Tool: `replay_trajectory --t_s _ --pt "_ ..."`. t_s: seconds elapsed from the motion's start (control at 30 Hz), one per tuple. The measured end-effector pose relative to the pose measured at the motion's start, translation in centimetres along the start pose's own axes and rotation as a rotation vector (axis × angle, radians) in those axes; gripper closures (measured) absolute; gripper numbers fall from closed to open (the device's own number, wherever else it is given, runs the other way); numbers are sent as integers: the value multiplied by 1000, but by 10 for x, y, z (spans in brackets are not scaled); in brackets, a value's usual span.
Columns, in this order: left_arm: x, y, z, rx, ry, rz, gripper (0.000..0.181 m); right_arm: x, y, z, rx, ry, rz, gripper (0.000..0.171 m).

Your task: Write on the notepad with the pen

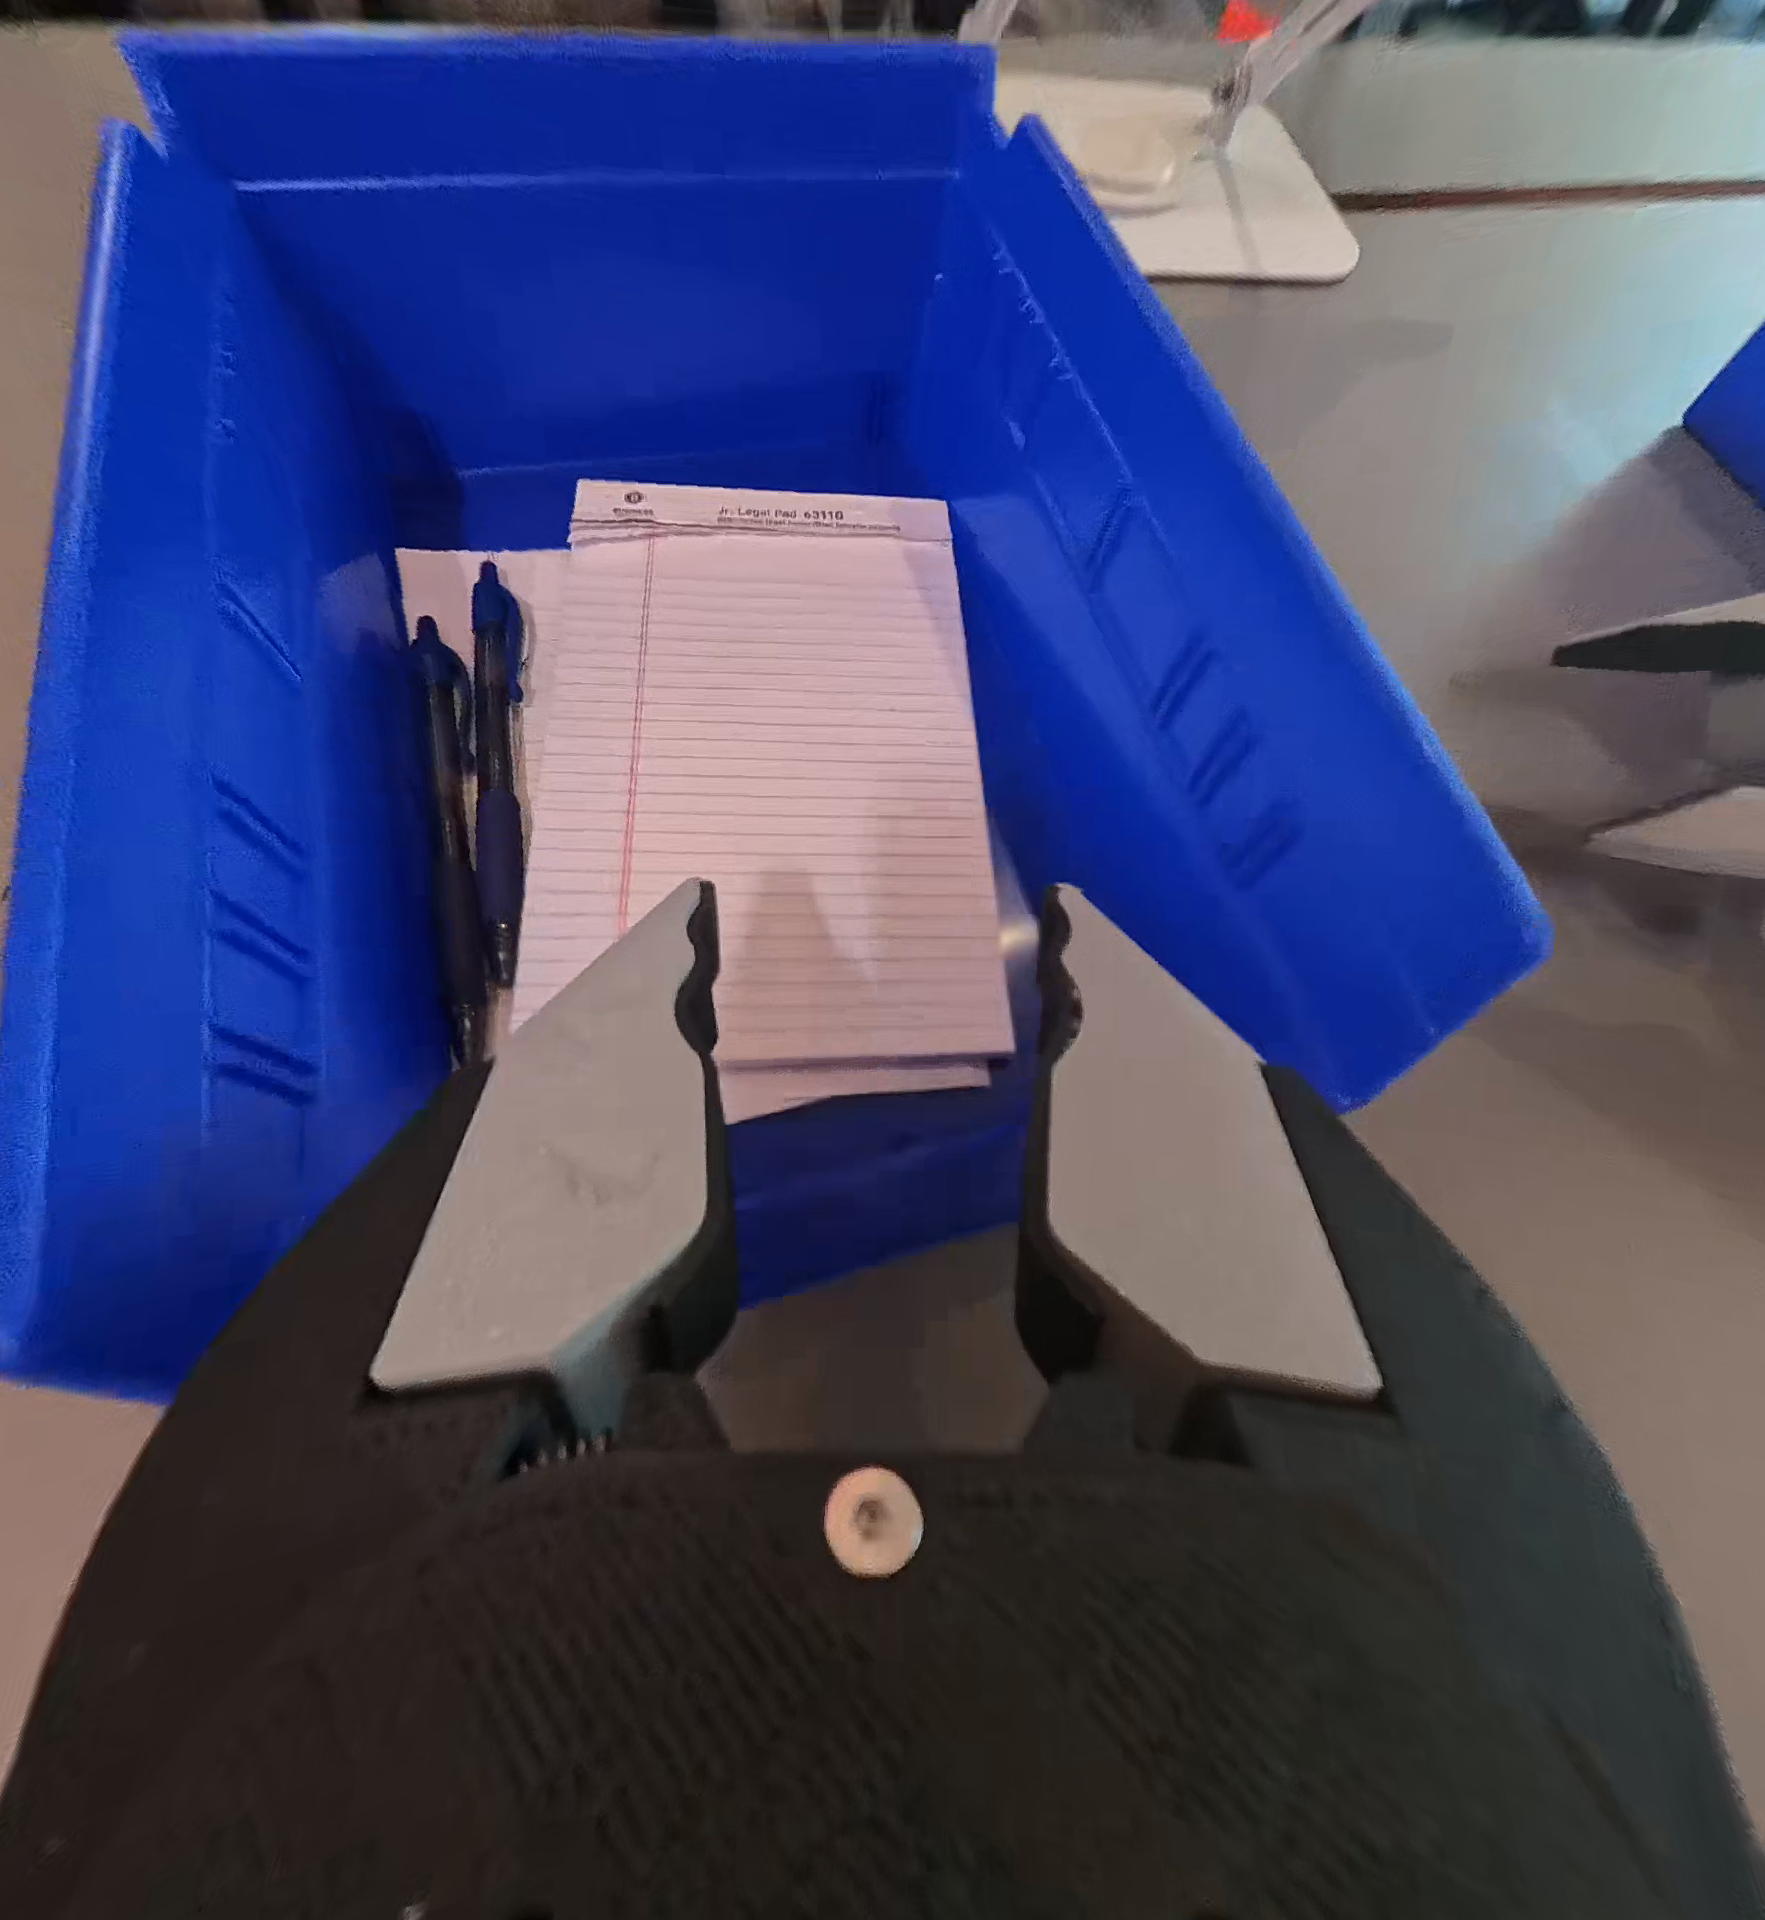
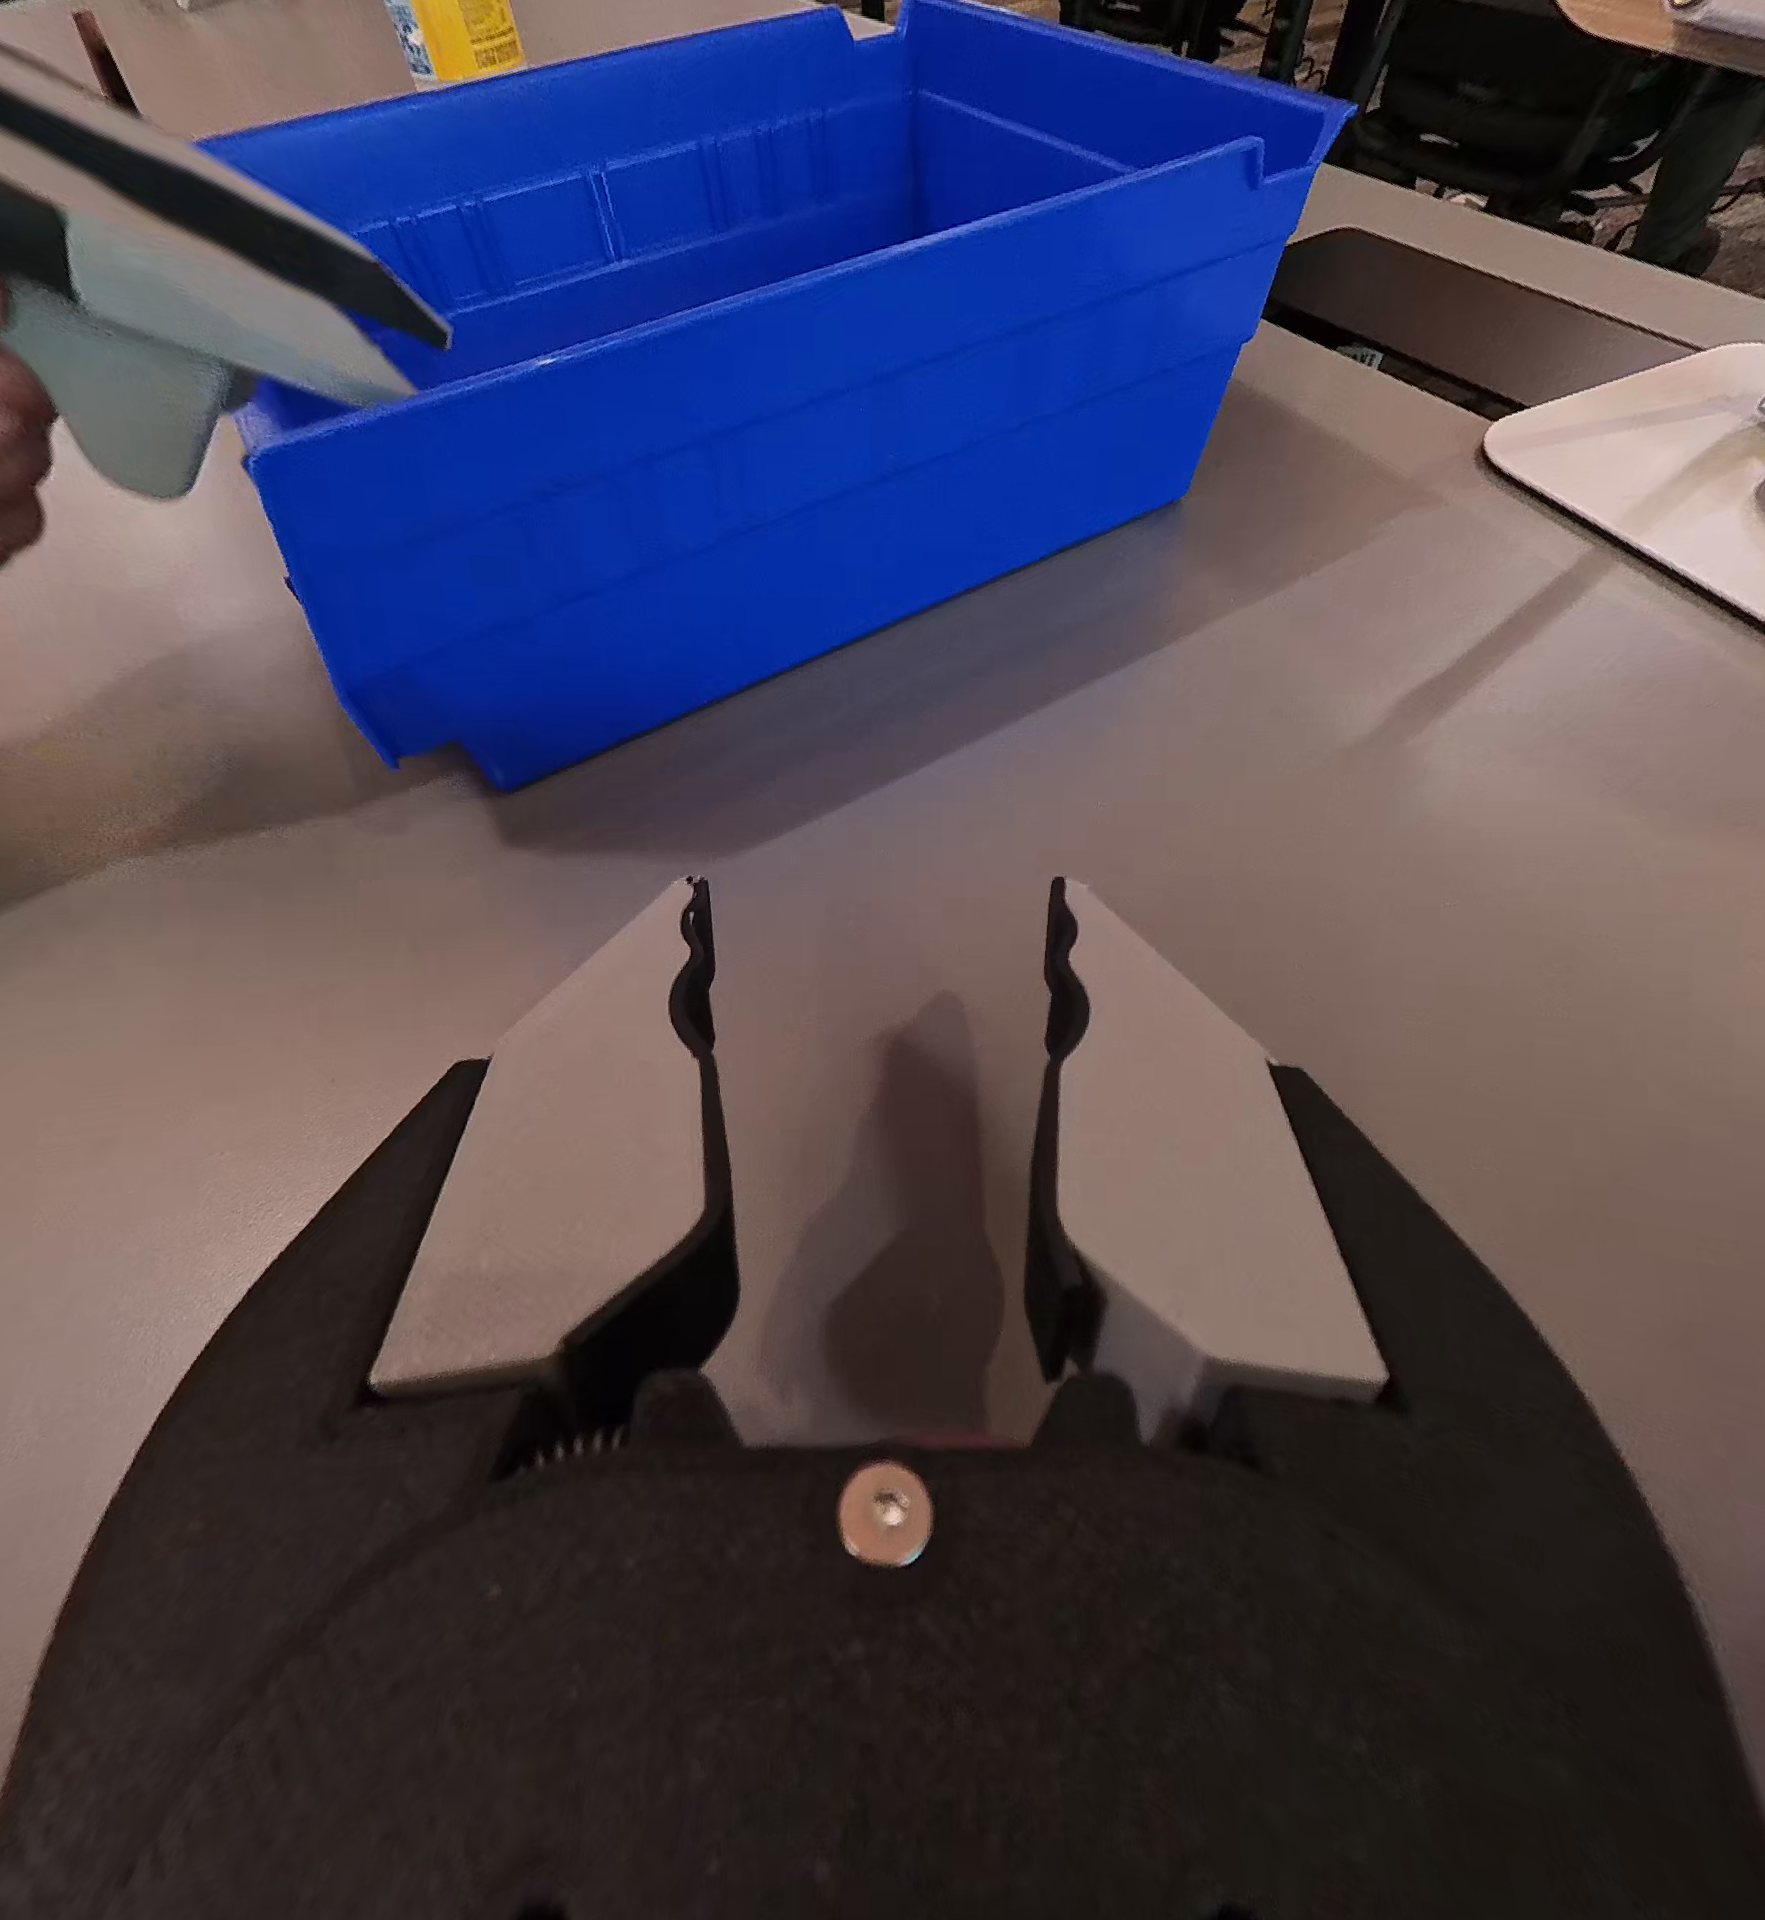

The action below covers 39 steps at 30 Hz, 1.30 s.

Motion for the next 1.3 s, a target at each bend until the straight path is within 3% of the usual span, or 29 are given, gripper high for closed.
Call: replay_trajectory --t_s 0.23,0.4,0.5,0.57,0.63,0.77,1.0,1.13,1.27,1.3 --pt "-53 -46 -9 -208 -43 -140 124 -2 0 0 -2 8 -8 110" --pt "-83 -73 12 -373 -123 -262 129 -4 0 -1 3 25 -18 110" --pt "-80 -82 23 -439 -111 -234 130 -6 0 1 -6 38 -26 110" --pt "-66 -87 25 -446 -60 -143 140 -7 -1 1 -10 45 -31 110" --pt "-59 -88 28 -467 -18 -95 135 -8 -1 2 -13 49 -34 110" --pt "-65 -86 27 -499 -22 -95 145 -8 -1 2 -13 51 -36 111" --pt "-57 -74 25 -569 161 18 127 -9 -1 2 -14 52 -43 111" --pt "-67 -72 12 -523 140 -9 129 -10 -1 2 -15 63 -48 111" --pt "-62 -67 30 -626 156 -2 125 -12 -2 3 -19 76 -50 112" --pt "-66 -68 29 -618 133 -31 133 -12 -2 2 -18 79 -50 112"
Point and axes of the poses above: each gripper's, where its closed fingertips meet, y back along the fingers, z out of its underside, x = y × z across the jaws, the point moved 1 cm from there along y, back along the fingers, and after that the axes turned 15 degrees about x, right-handed, at the moved point
